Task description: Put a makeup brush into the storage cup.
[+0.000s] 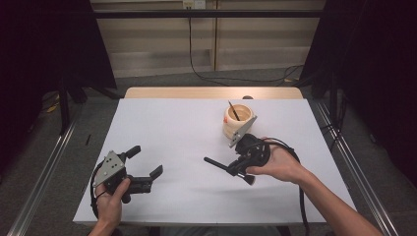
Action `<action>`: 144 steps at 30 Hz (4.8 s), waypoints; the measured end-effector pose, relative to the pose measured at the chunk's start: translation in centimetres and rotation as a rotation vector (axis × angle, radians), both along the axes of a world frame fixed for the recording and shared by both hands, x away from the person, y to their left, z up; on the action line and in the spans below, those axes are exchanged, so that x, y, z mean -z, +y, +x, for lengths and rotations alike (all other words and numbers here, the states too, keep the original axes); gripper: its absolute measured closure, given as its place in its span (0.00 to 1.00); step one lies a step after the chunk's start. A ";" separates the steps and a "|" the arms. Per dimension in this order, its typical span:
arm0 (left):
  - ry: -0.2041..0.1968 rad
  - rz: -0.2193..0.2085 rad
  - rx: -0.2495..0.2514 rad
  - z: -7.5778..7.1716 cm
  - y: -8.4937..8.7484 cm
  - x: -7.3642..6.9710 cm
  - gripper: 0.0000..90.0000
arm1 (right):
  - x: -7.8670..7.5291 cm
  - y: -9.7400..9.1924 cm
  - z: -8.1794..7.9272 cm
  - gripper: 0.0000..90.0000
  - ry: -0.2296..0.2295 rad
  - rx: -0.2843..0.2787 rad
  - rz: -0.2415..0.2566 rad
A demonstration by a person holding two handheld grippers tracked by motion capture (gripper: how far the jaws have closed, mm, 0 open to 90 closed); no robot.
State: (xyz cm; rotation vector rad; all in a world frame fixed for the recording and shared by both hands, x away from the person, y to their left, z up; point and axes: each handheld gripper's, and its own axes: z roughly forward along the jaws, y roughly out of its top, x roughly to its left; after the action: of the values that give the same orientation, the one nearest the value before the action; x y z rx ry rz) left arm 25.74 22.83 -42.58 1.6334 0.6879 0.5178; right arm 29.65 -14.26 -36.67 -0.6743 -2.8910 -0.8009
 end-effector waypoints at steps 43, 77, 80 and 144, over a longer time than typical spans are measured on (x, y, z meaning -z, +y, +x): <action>-0.081 -0.141 0.091 1.0 -0.8 -5.5 0.00 | 2.1 -0.4 0.5 0.88 0.027 0.001 -0.015; -0.021 0.087 0.390 3.1 -10.9 -7.2 0.01 | 2.1 -0.2 0.9 0.88 0.049 -0.024 -0.031; 0.005 0.111 0.419 3.1 -11.2 -6.9 0.02 | 2.1 -0.2 0.9 0.88 0.052 -0.027 -0.037; 0.323 0.742 0.833 4.0 -16.9 -2.4 0.74 | 2.5 2.3 -0.2 0.88 0.076 -0.256 -0.103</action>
State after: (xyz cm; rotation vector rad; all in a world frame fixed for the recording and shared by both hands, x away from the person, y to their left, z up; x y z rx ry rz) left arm 29.73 5.90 -40.18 2.5288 -0.0410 -0.1430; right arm 29.41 -11.94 -39.22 -0.3236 -2.8838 -0.5854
